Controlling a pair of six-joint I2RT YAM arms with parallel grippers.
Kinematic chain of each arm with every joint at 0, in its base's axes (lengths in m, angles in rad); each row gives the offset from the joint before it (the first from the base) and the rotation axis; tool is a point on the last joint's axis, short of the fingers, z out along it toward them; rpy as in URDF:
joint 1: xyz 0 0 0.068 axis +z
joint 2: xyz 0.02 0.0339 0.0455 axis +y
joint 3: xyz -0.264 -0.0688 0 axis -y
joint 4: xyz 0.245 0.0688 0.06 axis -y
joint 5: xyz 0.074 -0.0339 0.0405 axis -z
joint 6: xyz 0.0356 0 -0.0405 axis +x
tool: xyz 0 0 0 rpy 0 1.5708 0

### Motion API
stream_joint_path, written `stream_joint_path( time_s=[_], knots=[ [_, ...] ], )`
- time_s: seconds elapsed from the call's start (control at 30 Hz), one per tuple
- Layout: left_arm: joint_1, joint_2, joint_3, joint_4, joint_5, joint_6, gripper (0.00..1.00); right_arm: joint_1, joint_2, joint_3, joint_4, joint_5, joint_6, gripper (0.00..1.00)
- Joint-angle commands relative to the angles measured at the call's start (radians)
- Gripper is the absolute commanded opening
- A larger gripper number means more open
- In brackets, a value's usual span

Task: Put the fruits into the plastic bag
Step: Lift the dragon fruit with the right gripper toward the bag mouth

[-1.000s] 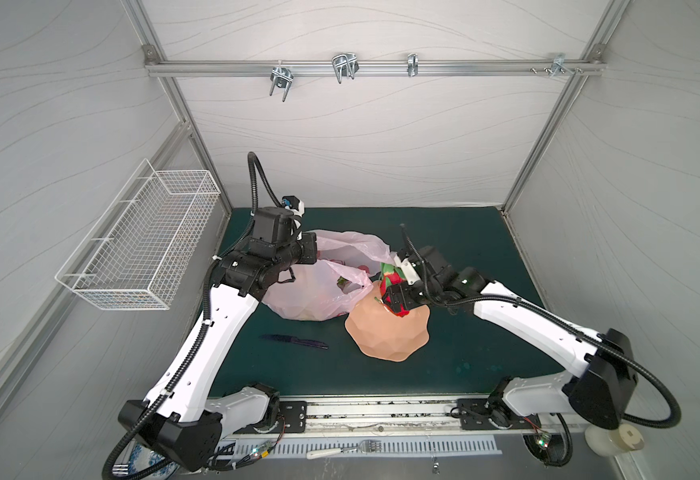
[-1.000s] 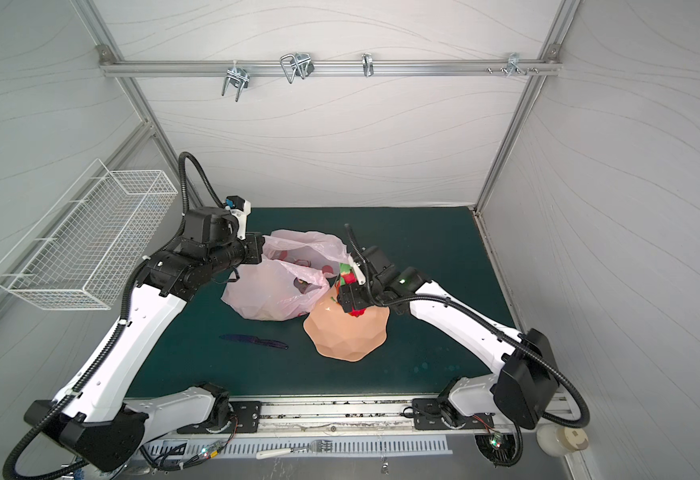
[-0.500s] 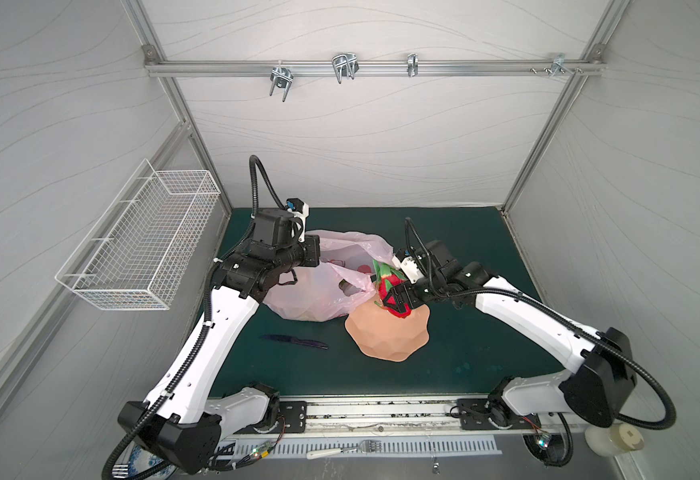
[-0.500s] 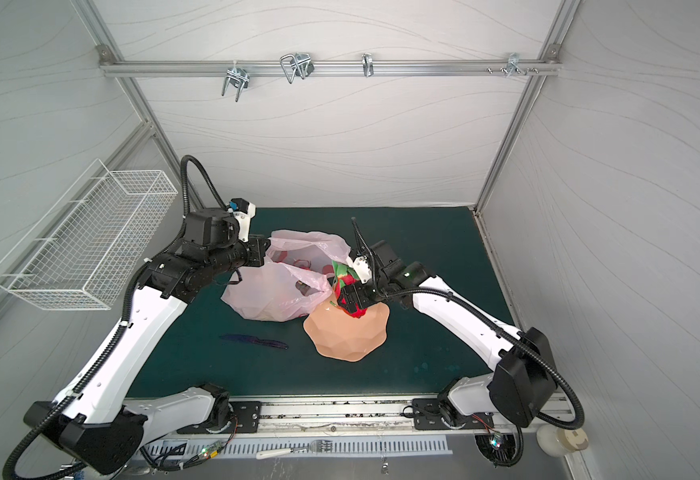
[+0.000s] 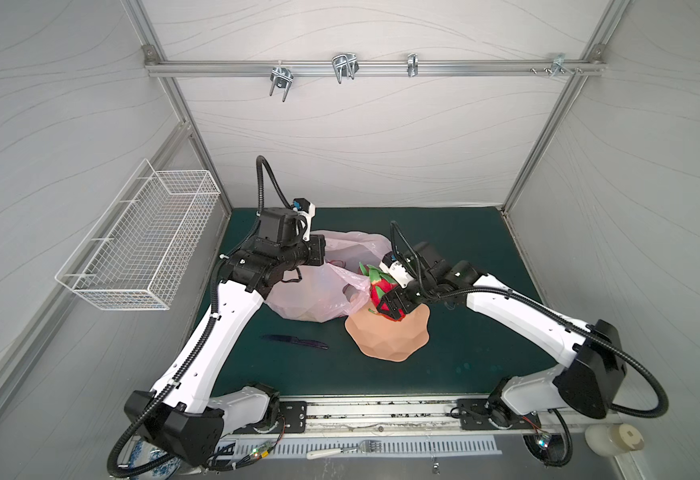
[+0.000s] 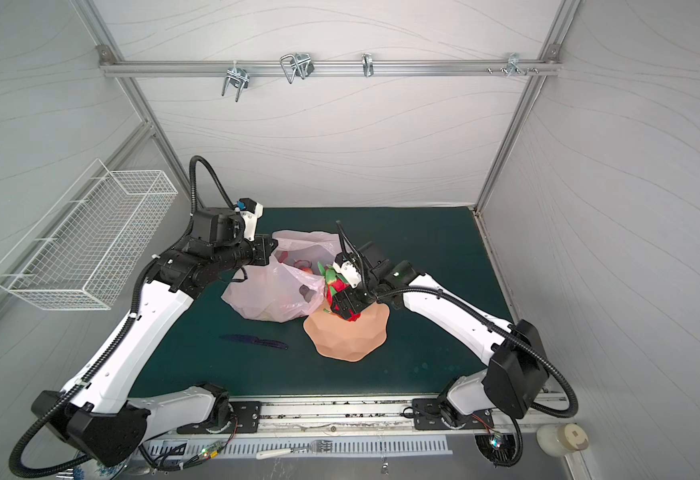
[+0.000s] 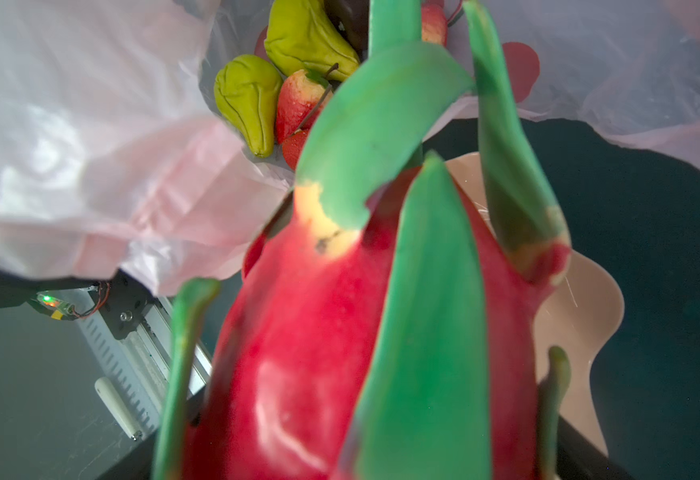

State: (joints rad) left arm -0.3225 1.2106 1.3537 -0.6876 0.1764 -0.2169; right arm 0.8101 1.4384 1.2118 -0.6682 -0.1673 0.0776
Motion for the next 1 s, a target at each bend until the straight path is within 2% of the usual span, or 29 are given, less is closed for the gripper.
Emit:
stream_joint_path(
  time_s=[0.0, 0.33, 0.73, 0.97],
  knots=[
    [0.001, 0.012, 0.039, 0.058, 0.040, 0.007, 0.00, 0.016, 0.037, 0.066, -0.012, 0.064, -0.090, 0.31],
    [-0.011, 0.051, 0.080, 0.060, 0.084, 0.045, 0.00, 0.039, 0.189, 0.224, -0.060, 0.105, -0.226, 0.31],
    [-0.026, 0.074, 0.093, 0.064, 0.101, 0.062, 0.00, 0.029, 0.331, 0.402, -0.102, 0.103, -0.299, 0.30],
    [-0.027, 0.070, 0.094, 0.060, 0.068, 0.081, 0.00, -0.027, 0.345, 0.420, -0.102, 0.076, -0.307, 0.30]
  ],
)
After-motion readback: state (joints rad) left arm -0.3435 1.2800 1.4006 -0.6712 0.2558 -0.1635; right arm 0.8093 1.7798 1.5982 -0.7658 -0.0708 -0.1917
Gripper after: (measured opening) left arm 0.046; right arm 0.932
